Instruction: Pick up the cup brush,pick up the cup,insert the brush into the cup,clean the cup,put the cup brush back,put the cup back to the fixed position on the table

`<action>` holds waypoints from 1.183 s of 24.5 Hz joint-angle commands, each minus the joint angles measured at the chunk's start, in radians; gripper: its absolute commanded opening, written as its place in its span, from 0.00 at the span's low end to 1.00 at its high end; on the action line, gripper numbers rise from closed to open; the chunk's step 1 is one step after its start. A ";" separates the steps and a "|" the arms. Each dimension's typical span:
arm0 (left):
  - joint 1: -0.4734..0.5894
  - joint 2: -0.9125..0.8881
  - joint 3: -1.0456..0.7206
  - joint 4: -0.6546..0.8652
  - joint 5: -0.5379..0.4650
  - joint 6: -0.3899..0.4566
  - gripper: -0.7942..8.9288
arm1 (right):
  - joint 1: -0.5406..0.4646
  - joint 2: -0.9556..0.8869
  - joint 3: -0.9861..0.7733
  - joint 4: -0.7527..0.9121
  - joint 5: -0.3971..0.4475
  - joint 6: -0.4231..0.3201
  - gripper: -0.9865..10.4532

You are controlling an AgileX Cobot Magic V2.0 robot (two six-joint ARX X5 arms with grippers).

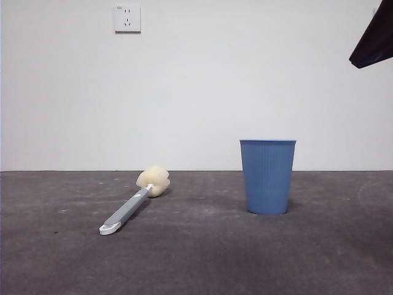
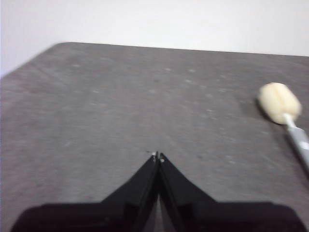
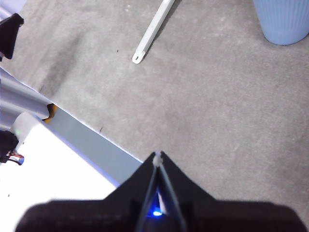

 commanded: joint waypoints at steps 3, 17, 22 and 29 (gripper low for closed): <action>0.003 -0.003 -0.013 -0.009 0.128 -0.006 0.08 | 0.002 -0.001 0.003 0.004 0.003 0.005 0.09; 0.001 -0.002 -0.012 -0.007 0.179 -0.010 0.08 | 0.002 -0.001 0.003 0.004 0.003 0.005 0.09; 0.001 -0.002 -0.012 -0.007 0.179 -0.010 0.08 | 0.002 -0.001 0.003 0.004 0.003 0.005 0.09; 0.001 -0.002 -0.012 -0.007 0.179 -0.010 0.08 | -0.005 -0.010 0.003 0.012 0.038 -0.089 0.09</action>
